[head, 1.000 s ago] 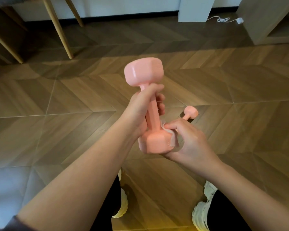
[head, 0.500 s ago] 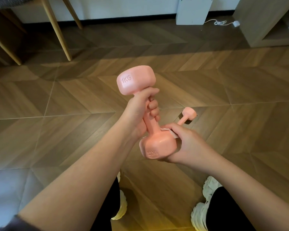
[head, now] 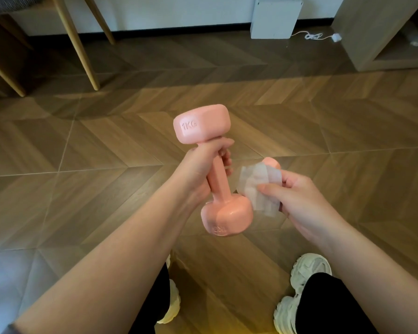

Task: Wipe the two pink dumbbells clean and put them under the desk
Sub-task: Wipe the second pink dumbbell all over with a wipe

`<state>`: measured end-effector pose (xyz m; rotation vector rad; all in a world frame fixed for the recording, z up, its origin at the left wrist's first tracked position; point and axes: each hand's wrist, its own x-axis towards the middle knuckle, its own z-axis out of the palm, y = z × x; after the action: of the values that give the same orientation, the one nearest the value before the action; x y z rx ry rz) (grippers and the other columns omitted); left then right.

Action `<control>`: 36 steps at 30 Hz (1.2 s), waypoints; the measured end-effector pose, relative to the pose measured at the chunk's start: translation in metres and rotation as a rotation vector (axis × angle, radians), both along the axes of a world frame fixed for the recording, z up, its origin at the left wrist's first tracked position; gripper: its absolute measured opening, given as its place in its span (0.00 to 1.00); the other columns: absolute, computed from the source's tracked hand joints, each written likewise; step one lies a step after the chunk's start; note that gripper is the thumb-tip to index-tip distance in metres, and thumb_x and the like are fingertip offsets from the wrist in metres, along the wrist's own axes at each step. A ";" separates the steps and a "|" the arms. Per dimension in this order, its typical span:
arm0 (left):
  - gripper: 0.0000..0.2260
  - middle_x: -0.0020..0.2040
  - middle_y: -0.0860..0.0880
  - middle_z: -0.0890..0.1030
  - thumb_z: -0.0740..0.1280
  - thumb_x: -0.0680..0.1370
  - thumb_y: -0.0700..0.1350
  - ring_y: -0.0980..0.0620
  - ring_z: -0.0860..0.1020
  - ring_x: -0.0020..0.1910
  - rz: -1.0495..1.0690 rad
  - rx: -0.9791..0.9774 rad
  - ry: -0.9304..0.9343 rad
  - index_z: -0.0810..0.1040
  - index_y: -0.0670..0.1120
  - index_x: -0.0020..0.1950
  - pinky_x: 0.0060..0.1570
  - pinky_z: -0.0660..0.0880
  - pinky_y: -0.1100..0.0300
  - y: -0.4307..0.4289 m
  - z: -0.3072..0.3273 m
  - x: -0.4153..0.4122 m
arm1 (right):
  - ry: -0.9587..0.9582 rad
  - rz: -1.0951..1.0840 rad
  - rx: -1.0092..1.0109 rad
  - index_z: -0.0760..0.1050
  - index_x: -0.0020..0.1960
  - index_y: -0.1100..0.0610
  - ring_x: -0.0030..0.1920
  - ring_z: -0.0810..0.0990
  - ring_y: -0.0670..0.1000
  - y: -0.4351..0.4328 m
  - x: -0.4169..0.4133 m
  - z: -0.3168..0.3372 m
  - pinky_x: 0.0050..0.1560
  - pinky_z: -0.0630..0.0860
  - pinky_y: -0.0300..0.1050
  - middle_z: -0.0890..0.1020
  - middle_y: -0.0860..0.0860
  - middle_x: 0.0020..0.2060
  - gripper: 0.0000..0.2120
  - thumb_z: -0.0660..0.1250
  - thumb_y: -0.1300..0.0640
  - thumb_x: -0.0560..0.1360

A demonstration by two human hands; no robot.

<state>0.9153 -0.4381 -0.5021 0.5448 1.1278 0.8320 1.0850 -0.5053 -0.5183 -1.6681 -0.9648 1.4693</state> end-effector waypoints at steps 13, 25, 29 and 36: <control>0.15 0.32 0.50 0.69 0.69 0.73 0.39 0.54 0.68 0.31 -0.078 0.019 0.083 0.68 0.48 0.29 0.36 0.65 0.59 -0.002 -0.017 0.010 | 0.298 0.188 -0.064 0.85 0.42 0.56 0.46 0.83 0.45 -0.001 -0.010 0.006 0.53 0.74 0.41 0.86 0.51 0.42 0.16 0.61 0.67 0.79; 0.08 0.34 0.49 0.74 0.72 0.69 0.43 0.52 0.72 0.37 -0.139 0.001 0.067 0.74 0.46 0.33 0.39 0.71 0.59 -0.004 -0.022 0.016 | -0.078 0.321 0.044 0.81 0.58 0.45 0.52 0.83 0.44 -0.008 -0.025 0.005 0.57 0.76 0.44 0.86 0.44 0.47 0.12 0.72 0.55 0.75; 0.14 0.32 0.49 0.73 0.72 0.70 0.42 0.50 0.72 0.37 -0.126 -0.014 0.006 0.73 0.48 0.26 0.42 0.70 0.57 0.001 -0.020 0.013 | 0.184 0.177 -0.095 0.85 0.51 0.50 0.51 0.82 0.47 -0.002 -0.014 0.012 0.55 0.74 0.42 0.87 0.49 0.45 0.14 0.62 0.62 0.79; 0.10 0.32 0.49 0.73 0.71 0.67 0.42 0.51 0.72 0.35 -0.142 -0.021 0.009 0.70 0.46 0.30 0.41 0.68 0.57 0.001 -0.021 0.012 | 0.026 0.191 -0.069 0.85 0.42 0.55 0.45 0.82 0.48 -0.002 -0.006 0.007 0.48 0.75 0.42 0.86 0.51 0.41 0.12 0.68 0.69 0.73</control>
<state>0.9275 -0.4371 -0.5235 0.6042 1.0924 0.6947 1.0791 -0.5073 -0.5115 -1.6377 -1.0953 1.6625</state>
